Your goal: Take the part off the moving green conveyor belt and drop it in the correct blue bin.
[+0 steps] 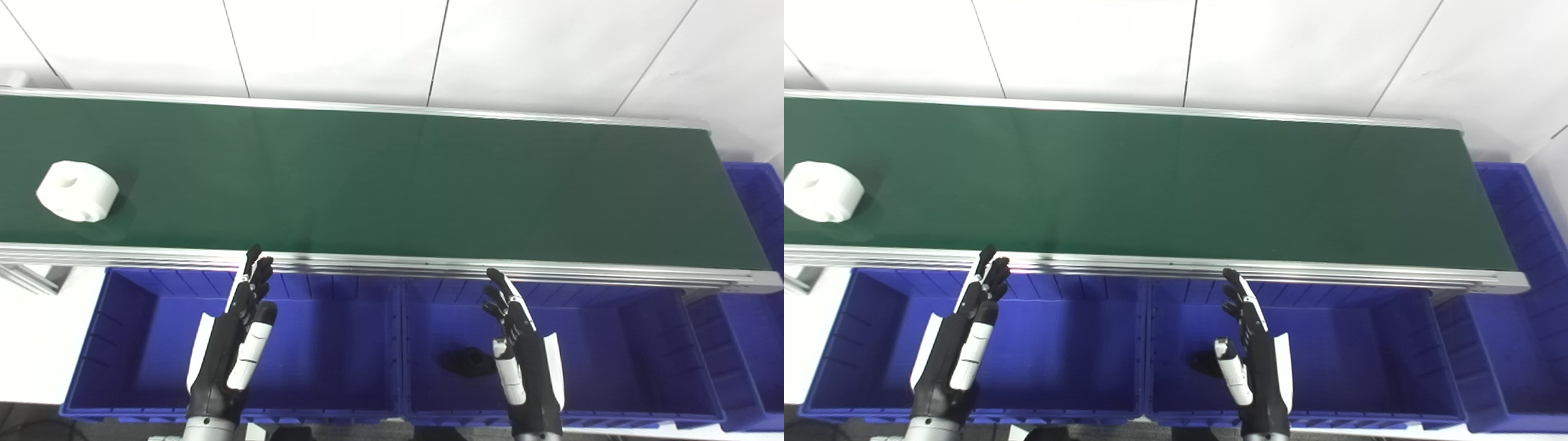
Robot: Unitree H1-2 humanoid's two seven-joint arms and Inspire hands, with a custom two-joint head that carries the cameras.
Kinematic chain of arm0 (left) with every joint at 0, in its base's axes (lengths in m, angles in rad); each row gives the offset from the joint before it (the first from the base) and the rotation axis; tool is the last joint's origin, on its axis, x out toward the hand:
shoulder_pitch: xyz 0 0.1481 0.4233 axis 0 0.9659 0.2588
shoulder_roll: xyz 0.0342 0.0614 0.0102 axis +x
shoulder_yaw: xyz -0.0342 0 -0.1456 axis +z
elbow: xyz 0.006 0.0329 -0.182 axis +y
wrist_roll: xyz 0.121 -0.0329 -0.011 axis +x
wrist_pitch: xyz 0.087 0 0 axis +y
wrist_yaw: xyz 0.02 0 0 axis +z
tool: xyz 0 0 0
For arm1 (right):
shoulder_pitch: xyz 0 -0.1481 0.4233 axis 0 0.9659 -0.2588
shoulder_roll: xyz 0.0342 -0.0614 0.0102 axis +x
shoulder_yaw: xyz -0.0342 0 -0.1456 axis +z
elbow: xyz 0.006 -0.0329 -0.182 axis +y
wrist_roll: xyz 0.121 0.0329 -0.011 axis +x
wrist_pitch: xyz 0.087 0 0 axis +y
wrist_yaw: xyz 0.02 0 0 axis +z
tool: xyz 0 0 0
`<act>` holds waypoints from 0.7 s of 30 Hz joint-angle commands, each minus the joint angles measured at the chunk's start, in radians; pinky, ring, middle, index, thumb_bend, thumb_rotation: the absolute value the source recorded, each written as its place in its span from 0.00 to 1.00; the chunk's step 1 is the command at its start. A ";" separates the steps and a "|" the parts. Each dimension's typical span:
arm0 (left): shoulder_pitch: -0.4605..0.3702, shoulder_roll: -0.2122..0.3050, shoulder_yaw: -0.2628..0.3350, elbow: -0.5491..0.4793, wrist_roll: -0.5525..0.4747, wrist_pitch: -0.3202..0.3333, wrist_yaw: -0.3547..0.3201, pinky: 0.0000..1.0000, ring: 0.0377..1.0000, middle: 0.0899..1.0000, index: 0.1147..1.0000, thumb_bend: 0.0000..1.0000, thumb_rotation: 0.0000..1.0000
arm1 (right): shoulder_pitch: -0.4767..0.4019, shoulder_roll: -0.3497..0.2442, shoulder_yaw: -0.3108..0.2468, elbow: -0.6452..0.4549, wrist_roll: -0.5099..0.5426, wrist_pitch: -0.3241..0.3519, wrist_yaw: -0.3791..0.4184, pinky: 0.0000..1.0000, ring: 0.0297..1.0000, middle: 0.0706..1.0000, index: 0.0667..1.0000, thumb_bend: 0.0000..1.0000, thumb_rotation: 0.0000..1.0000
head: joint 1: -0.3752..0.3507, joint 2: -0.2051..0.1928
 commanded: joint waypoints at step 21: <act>-0.001 -0.004 -0.007 -0.023 0.014 -0.023 -0.004 0.94 0.95 0.95 1.00 0.60 0.93 | 0.003 0.000 0.003 -0.019 -0.011 -0.035 -0.014 0.84 0.90 0.94 0.91 0.76 1.00 | 0.029 -0.023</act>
